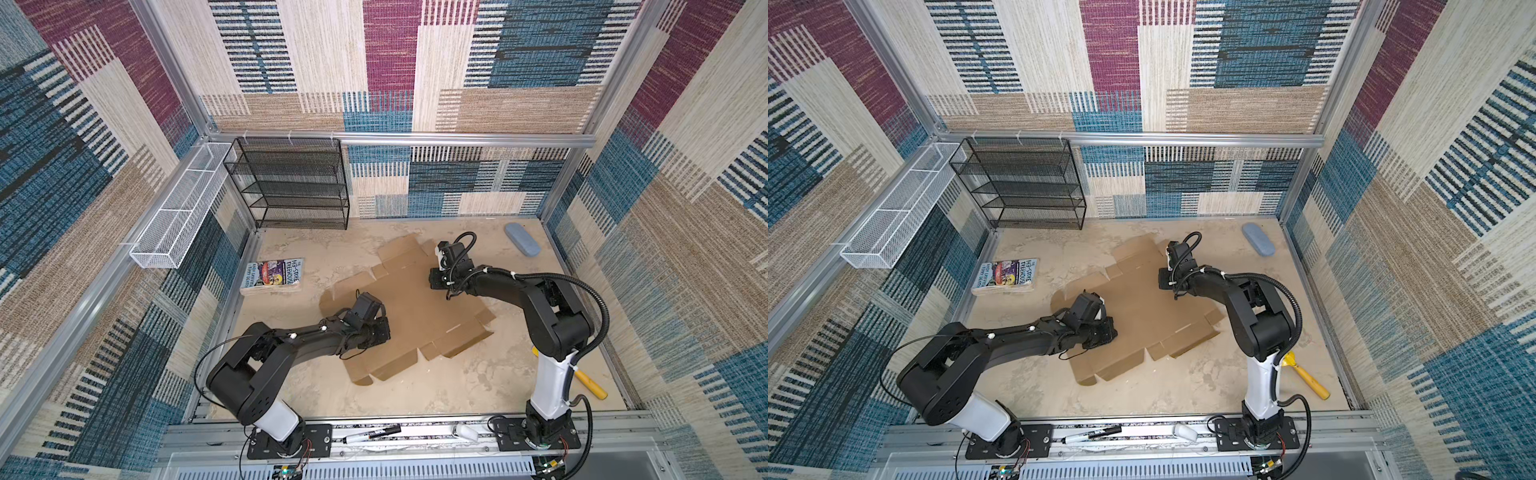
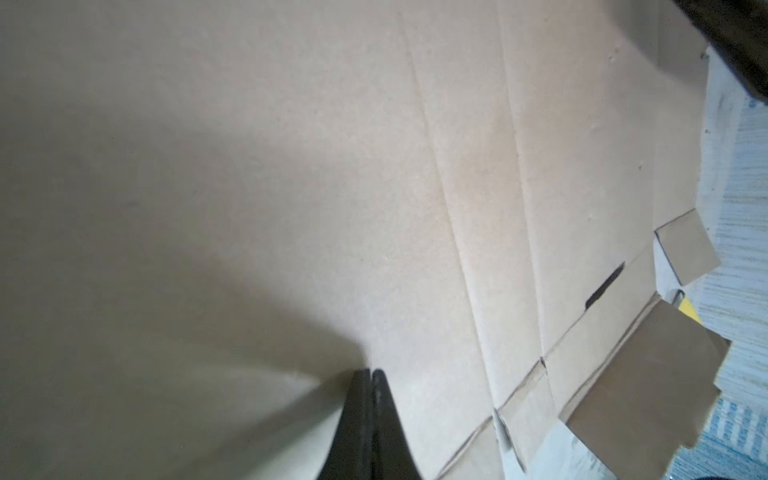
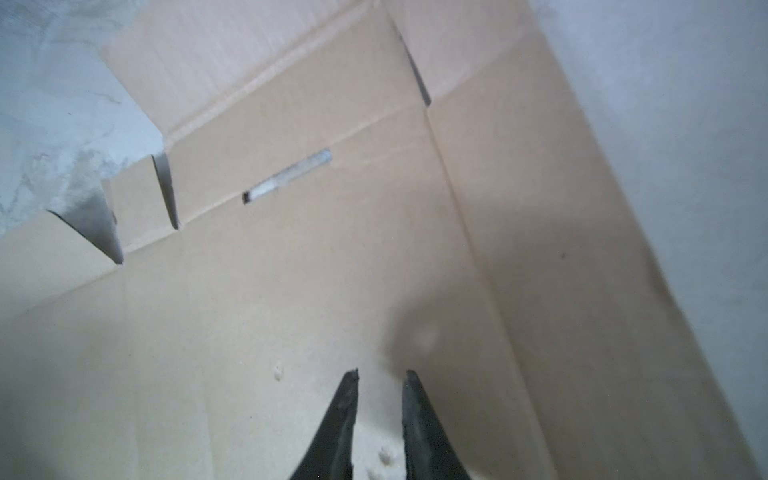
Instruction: Fold the paper box
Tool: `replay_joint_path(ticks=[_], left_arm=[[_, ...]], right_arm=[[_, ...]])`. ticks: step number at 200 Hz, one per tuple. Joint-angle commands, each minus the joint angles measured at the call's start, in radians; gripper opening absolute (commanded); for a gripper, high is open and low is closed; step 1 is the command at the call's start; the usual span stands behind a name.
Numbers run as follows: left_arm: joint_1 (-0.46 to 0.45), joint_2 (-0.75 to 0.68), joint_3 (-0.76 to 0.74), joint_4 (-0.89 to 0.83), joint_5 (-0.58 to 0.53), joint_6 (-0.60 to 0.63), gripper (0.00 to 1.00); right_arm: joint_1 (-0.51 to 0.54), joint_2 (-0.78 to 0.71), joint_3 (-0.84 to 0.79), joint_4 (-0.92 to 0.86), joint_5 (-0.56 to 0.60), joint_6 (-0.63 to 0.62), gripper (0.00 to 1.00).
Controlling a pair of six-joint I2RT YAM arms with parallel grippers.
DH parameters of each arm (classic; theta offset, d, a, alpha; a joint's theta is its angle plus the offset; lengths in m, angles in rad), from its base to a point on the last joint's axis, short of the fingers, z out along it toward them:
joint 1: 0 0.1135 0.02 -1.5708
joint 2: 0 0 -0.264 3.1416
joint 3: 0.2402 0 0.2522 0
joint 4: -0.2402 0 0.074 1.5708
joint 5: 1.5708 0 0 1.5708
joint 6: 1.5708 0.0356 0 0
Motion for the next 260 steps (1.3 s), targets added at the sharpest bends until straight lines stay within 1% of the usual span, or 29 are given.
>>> replay_joint_path(ticks=[1,14,44,70,95,127,161,198,222,260], left_arm=[[0.003,-0.067,0.071,-0.205,-0.137,0.050,0.00],[0.032,-0.082,0.126,-0.266,-0.166,0.116,0.00],[0.141,-0.065,0.190,-0.300,-0.147,0.223,0.00],[0.210,-0.019,0.193,-0.288,-0.125,0.287,0.00],[0.250,0.017,0.167,-0.248,-0.118,0.313,0.00],[0.272,0.065,0.134,-0.202,-0.114,0.313,0.00],[0.278,0.099,0.088,-0.158,-0.109,0.294,0.00],[0.279,0.100,0.028,-0.119,-0.086,0.258,0.00],[0.278,0.068,-0.040,-0.086,-0.059,0.214,0.00],[0.268,-0.024,-0.180,-0.061,-0.039,0.134,0.00]], right_arm=[[0.005,-0.073,-0.034,-0.005,-0.012,-0.005,0.25],[0.010,-0.136,-0.087,-0.003,-0.007,0.003,0.26],[0.035,-0.274,-0.216,-0.029,0.014,0.030,0.26],[0.041,-0.371,-0.336,-0.028,0.013,0.079,0.26],[0.043,-0.413,-0.416,0.006,-0.004,0.127,0.26],[0.046,-0.370,-0.438,0.038,-0.021,0.147,0.26],[0.045,-0.286,-0.399,0.052,-0.037,0.143,0.24],[0.046,-0.212,-0.348,0.054,-0.034,0.131,0.24],[0.043,-0.162,-0.306,0.046,-0.013,0.114,0.23],[0.031,-0.081,-0.228,0.043,-0.020,0.103,0.24]])
